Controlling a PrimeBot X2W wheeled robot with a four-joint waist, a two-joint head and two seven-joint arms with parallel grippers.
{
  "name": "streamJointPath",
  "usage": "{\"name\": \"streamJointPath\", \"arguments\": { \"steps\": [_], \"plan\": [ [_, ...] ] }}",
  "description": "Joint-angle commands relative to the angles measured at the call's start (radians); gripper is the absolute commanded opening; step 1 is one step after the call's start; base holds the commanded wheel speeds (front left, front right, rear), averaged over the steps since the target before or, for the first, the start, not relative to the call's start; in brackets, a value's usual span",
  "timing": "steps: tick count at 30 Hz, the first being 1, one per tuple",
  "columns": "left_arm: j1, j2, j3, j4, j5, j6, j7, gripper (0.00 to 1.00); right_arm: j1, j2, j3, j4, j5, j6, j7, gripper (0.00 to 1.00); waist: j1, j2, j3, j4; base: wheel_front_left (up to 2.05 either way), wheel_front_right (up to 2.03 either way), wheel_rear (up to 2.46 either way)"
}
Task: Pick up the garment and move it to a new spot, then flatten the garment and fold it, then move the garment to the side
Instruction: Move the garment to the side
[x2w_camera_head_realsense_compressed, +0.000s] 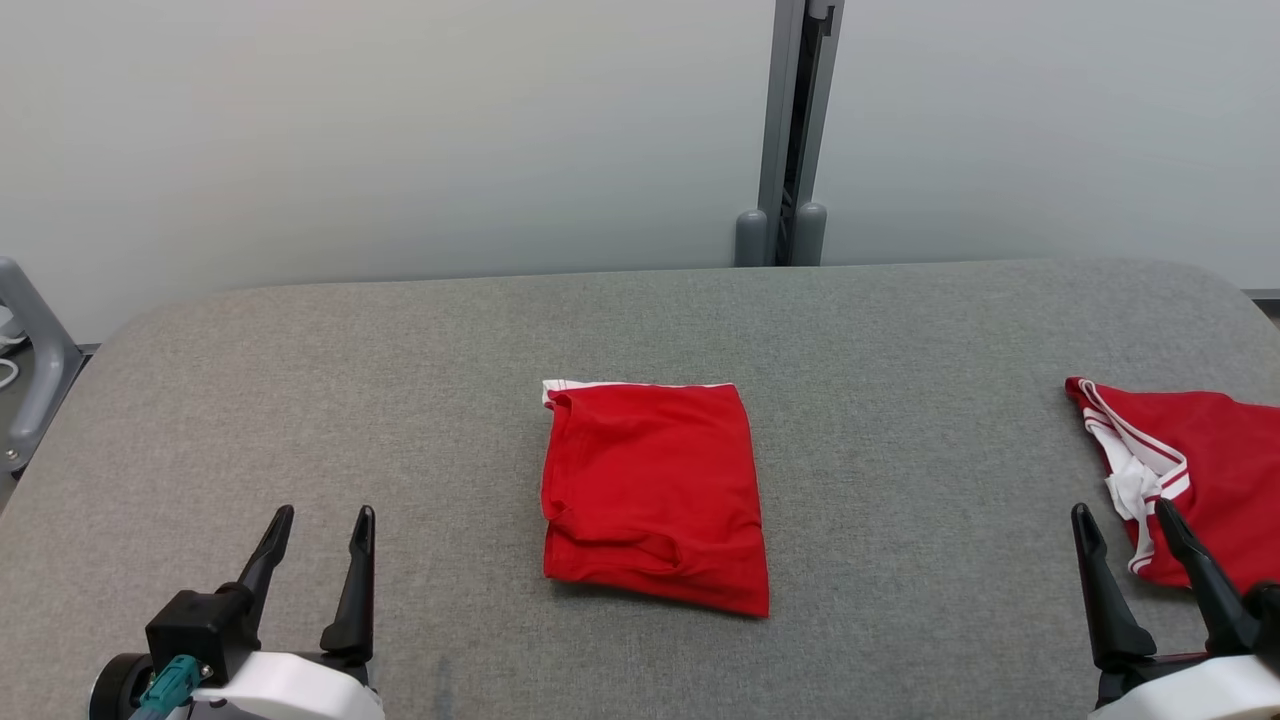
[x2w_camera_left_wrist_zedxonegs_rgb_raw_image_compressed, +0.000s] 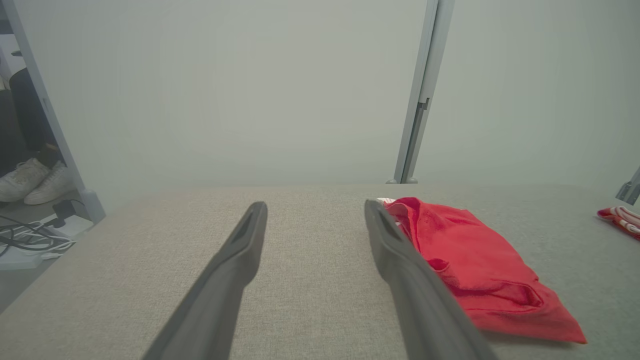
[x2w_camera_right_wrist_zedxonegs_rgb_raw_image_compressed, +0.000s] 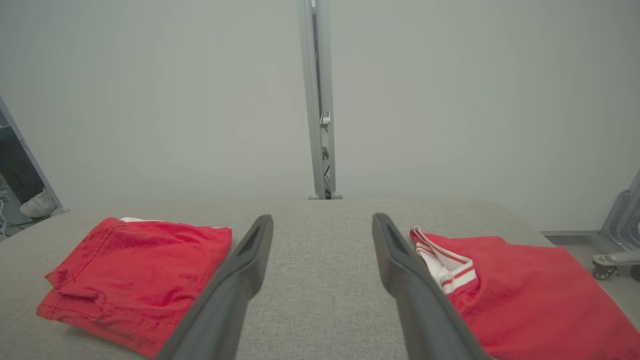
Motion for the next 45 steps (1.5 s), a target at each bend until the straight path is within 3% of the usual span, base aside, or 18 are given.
{"name": "streamJointPath", "arguments": {
  "steps": [1,12,21,27,35,45],
  "plan": [
    [-0.014,0.007,0.0,0.002,-0.005,0.004,-0.005,1.0,-0.001,-0.001,-0.001,0.002,0.001,0.0,-0.004,1.0,0.0,-0.0001,0.0,0.001,0.0,0.0,0.0],
    [-0.027,0.01,-0.008,0.01,-0.01,0.005,-0.013,1.0,-0.006,0.0,-0.005,0.016,0.007,0.0,-0.012,1.0,0.0,-0.0001,0.004,0.012,0.0,0.0,0.0],
    [-0.085,0.006,-0.008,0.019,-0.013,0.009,-0.027,1.0,-0.075,-0.032,0.023,0.064,0.017,0.0,-0.003,1.0,0.0,-0.0001,0.043,0.086,0.0,0.0,0.0],
    [-0.16,-0.008,-0.015,0.032,-0.016,-0.008,-0.055,1.0,-0.195,-0.063,0.112,0.21,0.043,0.0,-0.013,1.0,0.0,-0.0001,0.108,0.185,0.0,0.0,0.0],
    [-0.213,-0.027,-0.028,0.054,-0.012,-0.02,-0.087,1.0,-0.335,-0.06,0.249,0.503,0.1,0.0,-0.053,1.0,0.0,-0.0001,0.145,0.287,0.0,0.0,0.0],
    [-0.225,-0.033,-0.026,0.06,-0.018,-0.027,-0.103,1.0,-0.458,-0.032,0.362,0.825,0.216,0.0,-0.052,1.0,0.0,-0.0001,0.168,0.324,0.0,0.0,0.0]
  ]
}}
